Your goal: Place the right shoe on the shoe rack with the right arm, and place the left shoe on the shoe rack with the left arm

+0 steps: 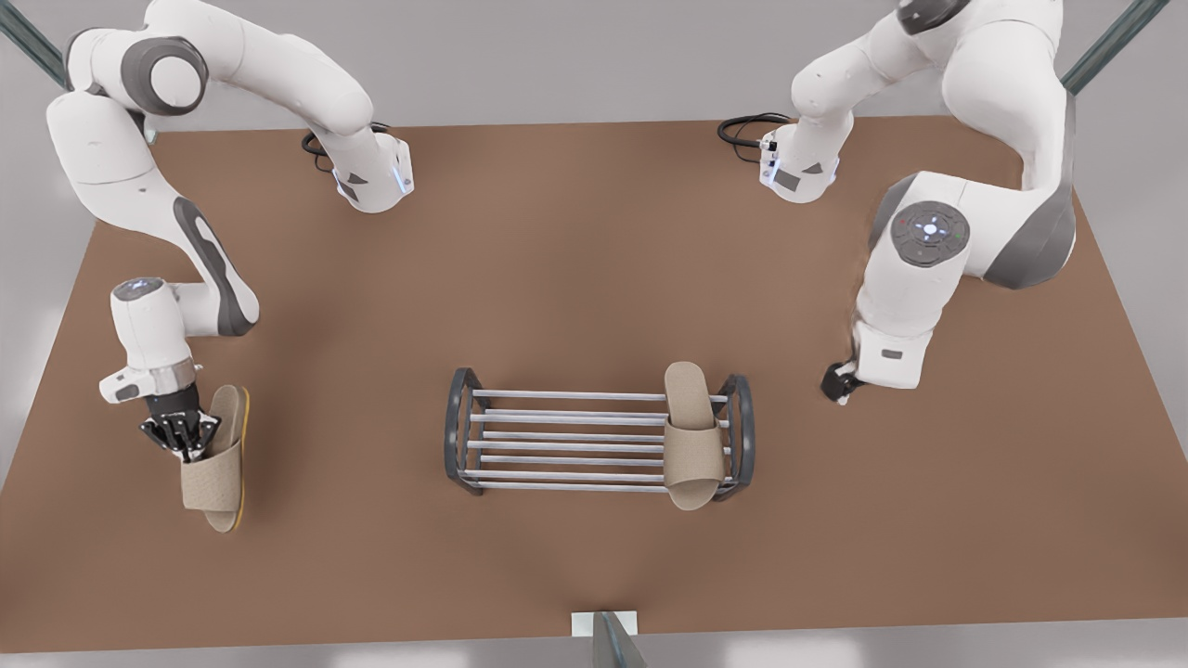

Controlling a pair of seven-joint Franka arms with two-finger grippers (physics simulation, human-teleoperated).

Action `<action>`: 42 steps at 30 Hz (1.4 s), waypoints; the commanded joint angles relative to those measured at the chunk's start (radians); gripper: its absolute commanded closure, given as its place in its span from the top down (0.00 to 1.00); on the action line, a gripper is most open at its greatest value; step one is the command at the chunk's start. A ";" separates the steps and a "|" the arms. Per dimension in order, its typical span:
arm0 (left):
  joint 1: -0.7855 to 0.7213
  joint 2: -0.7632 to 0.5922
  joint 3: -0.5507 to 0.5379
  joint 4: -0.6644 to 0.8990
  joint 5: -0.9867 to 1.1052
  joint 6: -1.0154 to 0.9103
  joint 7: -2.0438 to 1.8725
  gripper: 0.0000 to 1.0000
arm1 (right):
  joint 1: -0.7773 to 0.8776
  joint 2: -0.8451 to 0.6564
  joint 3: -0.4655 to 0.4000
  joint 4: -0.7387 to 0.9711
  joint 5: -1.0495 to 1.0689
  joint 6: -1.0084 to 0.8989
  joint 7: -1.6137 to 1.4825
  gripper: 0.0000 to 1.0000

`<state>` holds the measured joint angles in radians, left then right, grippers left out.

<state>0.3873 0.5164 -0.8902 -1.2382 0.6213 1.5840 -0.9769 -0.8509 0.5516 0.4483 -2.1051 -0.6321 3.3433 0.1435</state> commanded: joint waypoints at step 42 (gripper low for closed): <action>-0.286 -0.343 0.660 -0.253 -0.531 0.039 0.810 1.00 | 1.356 0.159 -0.175 1.032 -0.040 -1.334 1.165 0.21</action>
<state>0.0992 0.1736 -0.2293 -1.4919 0.0882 1.6275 -0.2371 0.5056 0.7189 0.2726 -1.0533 -0.6650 1.9409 1.1977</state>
